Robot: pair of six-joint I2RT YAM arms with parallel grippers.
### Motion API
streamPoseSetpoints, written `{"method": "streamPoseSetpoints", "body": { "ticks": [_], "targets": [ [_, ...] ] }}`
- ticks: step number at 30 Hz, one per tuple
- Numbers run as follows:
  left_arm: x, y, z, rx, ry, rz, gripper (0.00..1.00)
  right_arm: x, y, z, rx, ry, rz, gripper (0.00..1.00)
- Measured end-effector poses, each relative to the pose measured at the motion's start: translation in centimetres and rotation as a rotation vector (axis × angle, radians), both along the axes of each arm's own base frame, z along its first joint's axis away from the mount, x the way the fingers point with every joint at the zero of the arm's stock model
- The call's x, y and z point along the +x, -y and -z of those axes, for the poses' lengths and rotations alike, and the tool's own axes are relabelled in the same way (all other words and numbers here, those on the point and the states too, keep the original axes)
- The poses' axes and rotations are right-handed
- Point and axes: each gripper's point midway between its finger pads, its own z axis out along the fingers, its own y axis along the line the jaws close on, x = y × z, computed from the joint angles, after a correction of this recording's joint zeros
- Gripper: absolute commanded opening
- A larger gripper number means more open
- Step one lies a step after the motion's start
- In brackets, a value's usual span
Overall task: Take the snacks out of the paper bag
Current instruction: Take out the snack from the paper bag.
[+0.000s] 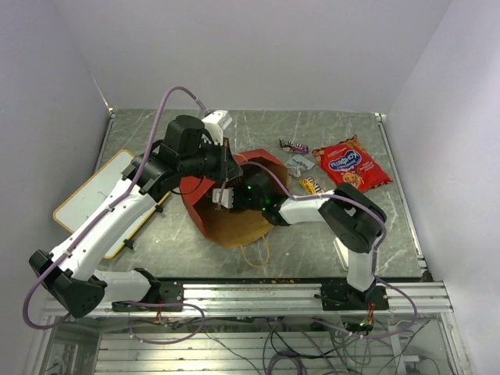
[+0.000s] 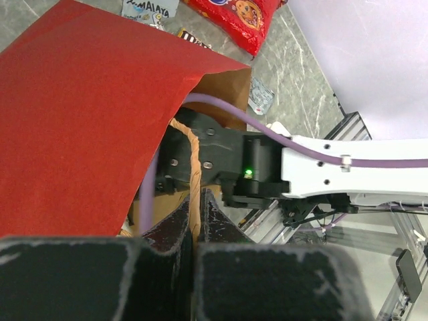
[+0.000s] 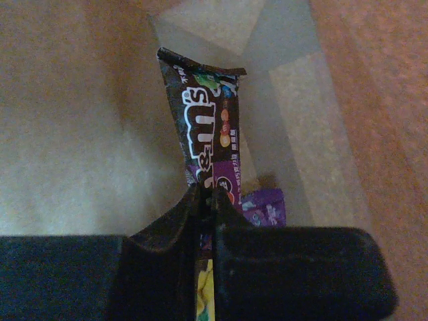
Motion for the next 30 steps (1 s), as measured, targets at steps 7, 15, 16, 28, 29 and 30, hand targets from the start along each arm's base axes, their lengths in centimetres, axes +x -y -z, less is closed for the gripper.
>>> {"method": "streamPoseSetpoints", "body": {
  "ticks": [7,15,16,28,29,30],
  "targets": [
    [0.6,0.5,0.6,0.008,-0.013,0.001,0.07,-3.1,2.6,-2.7,0.041,-0.063,0.036,0.0],
    [0.8,0.9,0.3,-0.002,-0.003,0.008,0.07,-8.4,6.5,-4.4,0.041,-0.173,0.026,0.0],
    [0.9,0.9,0.4,0.0,-0.003,0.004,0.07,-8.8,6.9,-5.1,0.052,-0.181,0.034,0.0],
    [2.0,0.6,1.1,0.023,-0.007,-0.042,0.07,-13.9,12.3,-13.9,0.143,-0.202,0.052,0.0],
    [2.1,0.6,1.1,0.022,-0.007,-0.049,0.07,-14.1,12.9,-14.7,0.146,-0.194,0.065,0.0],
    [2.2,0.5,1.1,0.023,-0.009,-0.058,0.07,-14.2,13.4,-15.5,0.152,-0.184,0.076,0.0]
  ]
}}
